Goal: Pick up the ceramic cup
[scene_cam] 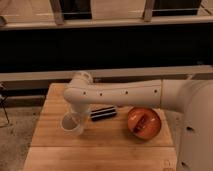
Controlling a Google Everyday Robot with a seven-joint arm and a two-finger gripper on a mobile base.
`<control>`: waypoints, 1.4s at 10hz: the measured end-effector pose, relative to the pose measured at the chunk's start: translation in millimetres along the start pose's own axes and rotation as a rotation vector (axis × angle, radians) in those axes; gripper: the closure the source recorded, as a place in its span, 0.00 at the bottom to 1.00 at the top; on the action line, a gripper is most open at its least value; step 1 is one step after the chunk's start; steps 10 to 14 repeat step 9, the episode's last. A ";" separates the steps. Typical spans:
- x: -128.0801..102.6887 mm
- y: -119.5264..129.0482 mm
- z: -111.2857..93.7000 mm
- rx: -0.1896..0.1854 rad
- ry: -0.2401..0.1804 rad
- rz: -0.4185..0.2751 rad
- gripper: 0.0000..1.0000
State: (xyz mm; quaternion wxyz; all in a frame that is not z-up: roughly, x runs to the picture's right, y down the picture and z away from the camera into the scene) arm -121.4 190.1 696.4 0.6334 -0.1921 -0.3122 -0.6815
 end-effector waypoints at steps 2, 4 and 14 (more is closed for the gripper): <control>1.3 5.8 -3.0 0.003 0.003 0.003 1.00; 2.3 11.4 -7.0 0.007 0.005 0.003 1.00; 6.6 21.7 -13.6 0.017 0.010 0.009 1.00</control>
